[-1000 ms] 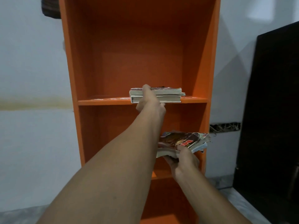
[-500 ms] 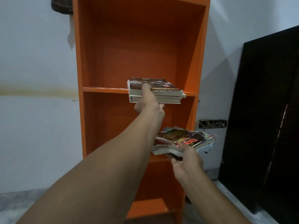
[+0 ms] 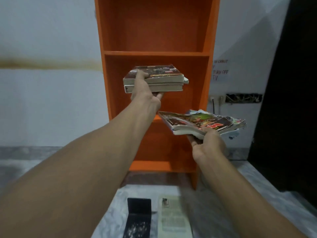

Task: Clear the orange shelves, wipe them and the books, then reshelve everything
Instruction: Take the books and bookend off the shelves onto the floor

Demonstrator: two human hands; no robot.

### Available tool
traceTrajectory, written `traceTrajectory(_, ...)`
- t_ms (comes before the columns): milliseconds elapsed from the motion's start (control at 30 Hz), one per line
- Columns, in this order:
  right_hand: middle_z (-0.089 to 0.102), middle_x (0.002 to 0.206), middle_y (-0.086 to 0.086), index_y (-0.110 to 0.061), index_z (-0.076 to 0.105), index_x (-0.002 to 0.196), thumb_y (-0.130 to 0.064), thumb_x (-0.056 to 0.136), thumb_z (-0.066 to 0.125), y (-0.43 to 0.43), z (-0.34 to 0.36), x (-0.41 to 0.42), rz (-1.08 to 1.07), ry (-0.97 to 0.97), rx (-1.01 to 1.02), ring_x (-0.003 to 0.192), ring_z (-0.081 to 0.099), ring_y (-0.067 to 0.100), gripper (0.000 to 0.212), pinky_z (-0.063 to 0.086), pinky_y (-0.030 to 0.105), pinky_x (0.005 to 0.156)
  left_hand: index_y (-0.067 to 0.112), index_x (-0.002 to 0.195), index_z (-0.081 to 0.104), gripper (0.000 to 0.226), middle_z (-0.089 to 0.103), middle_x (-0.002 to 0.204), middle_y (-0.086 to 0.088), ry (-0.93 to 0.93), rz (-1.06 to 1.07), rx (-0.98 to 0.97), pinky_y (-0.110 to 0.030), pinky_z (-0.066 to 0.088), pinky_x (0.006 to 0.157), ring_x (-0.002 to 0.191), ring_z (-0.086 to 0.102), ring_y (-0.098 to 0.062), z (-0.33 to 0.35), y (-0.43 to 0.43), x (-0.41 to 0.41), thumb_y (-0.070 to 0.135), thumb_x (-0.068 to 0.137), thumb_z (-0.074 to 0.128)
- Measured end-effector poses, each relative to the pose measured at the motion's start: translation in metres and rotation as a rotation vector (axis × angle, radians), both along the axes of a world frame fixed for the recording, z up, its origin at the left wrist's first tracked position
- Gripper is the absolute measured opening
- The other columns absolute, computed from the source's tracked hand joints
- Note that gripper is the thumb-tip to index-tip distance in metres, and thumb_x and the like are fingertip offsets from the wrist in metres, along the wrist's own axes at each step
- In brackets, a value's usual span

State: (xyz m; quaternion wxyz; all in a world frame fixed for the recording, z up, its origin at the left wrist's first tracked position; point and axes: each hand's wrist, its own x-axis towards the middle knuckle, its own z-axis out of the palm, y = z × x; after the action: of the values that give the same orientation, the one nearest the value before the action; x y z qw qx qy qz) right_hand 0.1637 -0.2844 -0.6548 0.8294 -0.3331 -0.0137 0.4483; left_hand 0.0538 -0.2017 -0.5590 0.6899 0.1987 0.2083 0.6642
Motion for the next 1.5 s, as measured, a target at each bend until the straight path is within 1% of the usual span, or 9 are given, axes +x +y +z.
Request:
traceTrajectory(133, 0.061, 0.095, 0.013, -0.007, 0.052, 0.089, 0.002, 0.088, 0.058, -0.02, -0.022, 0.015, -0.012, 0.023, -0.011, 0.078, 0.066, 0.026, 0.01, 0.06, 0.044, 0.066, 0.004, 0.107, 0.06, 0.032, 0.07, 0.106, -0.018, 0.0, -0.005, -0.042, -0.048, 0.06, 0.078, 0.094, 0.069, -0.031, -0.063, -0.018, -0.013, 0.012, 0.079, 0.072)
traceTrajectory(300, 0.063, 0.1, 0.015, -0.005, 0.055, 0.091, 0.001, 0.087, 0.056, -0.033, -0.052, 0.025, -0.063, 0.022, -0.018, 0.08, 0.066, 0.026, 0.007, 0.061, 0.041, 0.061, 0.003, 0.108, 0.059, 0.03, 0.068, 0.099, -0.019, -0.018, -0.024, -0.17, -0.045, 0.061, 0.06, 0.087, 0.069, -0.03, -0.15, -0.035, -0.016, 0.01, 0.081, 0.07)
traceTrajectory(433, 0.063, 0.101, 0.018, -0.002, 0.053, 0.093, 0.007, 0.085, 0.052, -0.039, -0.077, 0.035, -0.122, 0.081, -0.031, 0.083, 0.066, 0.031, 0.013, 0.06, 0.049, 0.063, 0.006, 0.099, 0.056, 0.015, 0.064, 0.097, -0.017, -0.024, -0.074, -0.282, -0.044, 0.057, 0.075, 0.092, 0.065, -0.029, -0.22, -0.054, -0.007, 0.01, 0.087, 0.064)
traceTrajectory(767, 0.061, 0.09, 0.011, -0.002, 0.055, 0.088, 0.002, 0.089, 0.059, -0.027, -0.16, 0.02, -0.084, 0.084, -0.226, 0.073, 0.065, 0.023, 0.005, 0.06, 0.043, 0.072, 0.003, 0.109, 0.063, 0.024, 0.067, 0.104, -0.019, 0.047, -0.205, -0.584, -0.039, 0.062, 0.057, 0.092, 0.066, -0.031, -0.374, -0.081, 0.023, 0.011, 0.087, 0.066)
traceTrajectory(967, 0.057, 0.089, 0.014, -0.003, 0.05, 0.083, 0.001, 0.089, 0.061, -0.008, -0.2, 0.003, -0.014, 0.092, -0.29, 0.074, 0.062, 0.026, 0.013, 0.059, 0.044, 0.073, 0.007, 0.1, 0.064, 0.015, 0.065, 0.093, -0.013, 0.111, -0.211, -0.683, -0.035, 0.056, 0.063, 0.084, 0.061, -0.025, -0.421, -0.078, 0.046, 0.006, 0.085, 0.066)
traceTrajectory(1133, 0.056, 0.087, 0.014, -0.003, 0.051, 0.083, 0.003, 0.088, 0.061, 0.008, -0.229, 0.004, 0.041, 0.098, -0.314, 0.073, 0.061, 0.026, 0.013, 0.058, 0.042, 0.07, 0.006, 0.11, 0.064, 0.026, 0.066, 0.091, -0.014, 0.028, -0.235, -0.717, -0.029, 0.057, 0.051, 0.074, 0.061, -0.023, -0.454, -0.07, 0.058, 0.008, 0.084, 0.067)
traceTrajectory(1267, 0.056, 0.1, 0.015, -0.006, 0.05, 0.087, -0.001, 0.088, 0.065, 0.016, -0.262, 0.009, 0.062, 0.076, -0.378, 0.082, 0.061, 0.027, 0.015, 0.057, 0.041, 0.073, 0.005, 0.118, 0.062, 0.033, 0.068, 0.104, -0.017, 0.005, -0.274, -0.725, -0.031, 0.057, 0.055, 0.088, 0.066, -0.026, -0.476, -0.059, 0.059, 0.011, 0.085, 0.068)
traceTrajectory(1367, 0.057, 0.104, 0.016, -0.006, 0.051, 0.089, -0.001, 0.088, 0.065, 0.018, -0.282, 0.007, 0.091, 0.081, -0.406, 0.086, 0.061, 0.031, 0.016, 0.056, 0.046, 0.082, 0.004, 0.12, 0.061, 0.032, 0.068, 0.093, -0.016, -0.003, -0.295, -0.736, -0.026, 0.055, 0.046, 0.065, 0.069, -0.02, -0.49, -0.064, 0.057, 0.016, 0.091, 0.065)
traceTrajectory(1500, 0.061, 0.111, 0.018, -0.003, 0.054, 0.11, -0.001, 0.086, 0.066, 0.019, -0.312, 0.0, 0.132, 0.08, -0.437, 0.094, 0.064, 0.034, 0.026, 0.058, 0.048, 0.078, 0.004, 0.099, 0.067, 0.018, 0.071, 0.08, -0.013, 0.254, -0.331, -0.696, -0.028, 0.056, 0.051, 0.062, 0.067, -0.02, -0.501, -0.07, 0.053, 0.021, 0.094, 0.063)
